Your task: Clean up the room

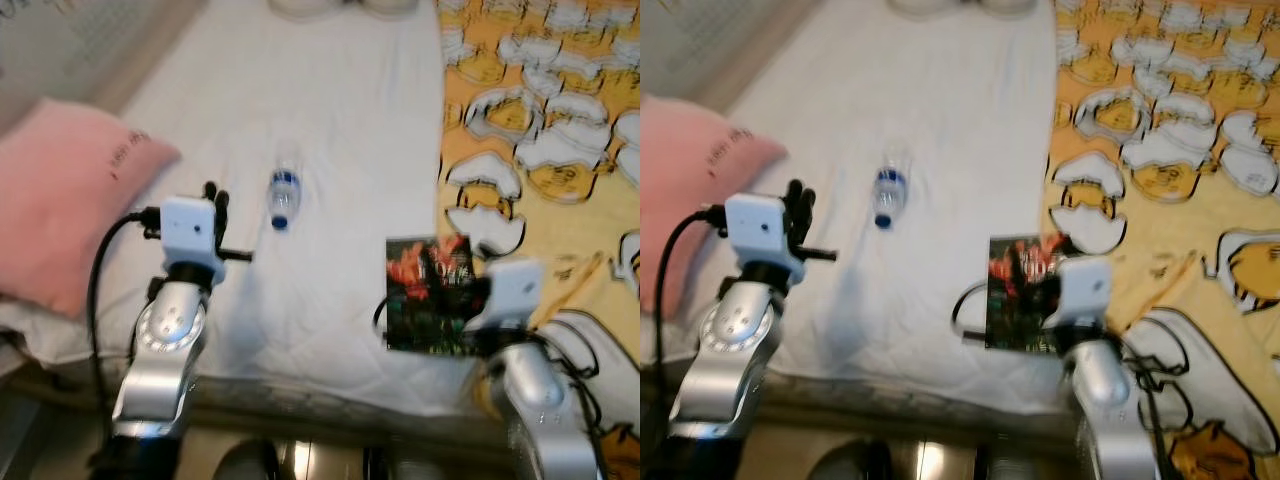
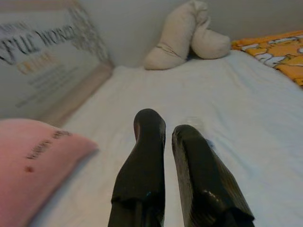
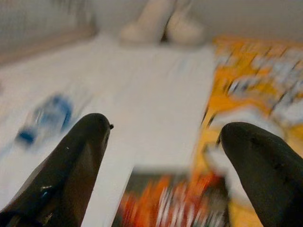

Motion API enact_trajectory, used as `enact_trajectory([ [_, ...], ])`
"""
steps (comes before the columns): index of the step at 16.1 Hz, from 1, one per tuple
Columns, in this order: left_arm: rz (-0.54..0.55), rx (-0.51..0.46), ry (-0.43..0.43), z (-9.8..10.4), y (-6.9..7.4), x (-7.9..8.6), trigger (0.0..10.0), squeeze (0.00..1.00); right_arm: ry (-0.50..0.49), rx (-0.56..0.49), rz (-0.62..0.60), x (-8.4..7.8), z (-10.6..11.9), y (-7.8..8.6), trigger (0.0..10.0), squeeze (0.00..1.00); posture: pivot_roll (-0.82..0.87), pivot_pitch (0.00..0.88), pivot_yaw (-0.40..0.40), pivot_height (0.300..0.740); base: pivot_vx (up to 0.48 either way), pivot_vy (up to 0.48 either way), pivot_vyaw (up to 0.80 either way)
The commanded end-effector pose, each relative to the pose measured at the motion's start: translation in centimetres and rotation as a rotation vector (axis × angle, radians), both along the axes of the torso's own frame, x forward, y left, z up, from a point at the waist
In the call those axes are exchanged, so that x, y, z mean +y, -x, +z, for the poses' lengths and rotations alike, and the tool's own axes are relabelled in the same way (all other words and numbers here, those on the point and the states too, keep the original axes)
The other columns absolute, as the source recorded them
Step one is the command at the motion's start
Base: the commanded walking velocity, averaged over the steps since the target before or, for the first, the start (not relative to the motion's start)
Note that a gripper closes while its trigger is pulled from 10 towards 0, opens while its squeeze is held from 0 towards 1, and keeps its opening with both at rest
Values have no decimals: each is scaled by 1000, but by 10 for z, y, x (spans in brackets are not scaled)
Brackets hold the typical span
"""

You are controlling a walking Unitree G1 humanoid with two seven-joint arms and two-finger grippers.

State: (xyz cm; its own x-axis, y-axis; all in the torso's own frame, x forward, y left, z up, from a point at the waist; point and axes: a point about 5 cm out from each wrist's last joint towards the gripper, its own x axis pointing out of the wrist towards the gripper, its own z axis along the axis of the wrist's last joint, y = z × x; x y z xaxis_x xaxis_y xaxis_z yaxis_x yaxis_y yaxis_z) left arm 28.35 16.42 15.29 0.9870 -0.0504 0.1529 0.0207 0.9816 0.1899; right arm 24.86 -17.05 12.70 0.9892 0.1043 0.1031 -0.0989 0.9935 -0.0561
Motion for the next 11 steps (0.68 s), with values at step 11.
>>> enact_trajectory([
  [11, -116, 127, 62, -30, -2, -21, 10000, 1000, -42, 7, -38, -2, -19, -24, 10000, 0, -3, 0, -4, 740, 0, 0, 0],
])
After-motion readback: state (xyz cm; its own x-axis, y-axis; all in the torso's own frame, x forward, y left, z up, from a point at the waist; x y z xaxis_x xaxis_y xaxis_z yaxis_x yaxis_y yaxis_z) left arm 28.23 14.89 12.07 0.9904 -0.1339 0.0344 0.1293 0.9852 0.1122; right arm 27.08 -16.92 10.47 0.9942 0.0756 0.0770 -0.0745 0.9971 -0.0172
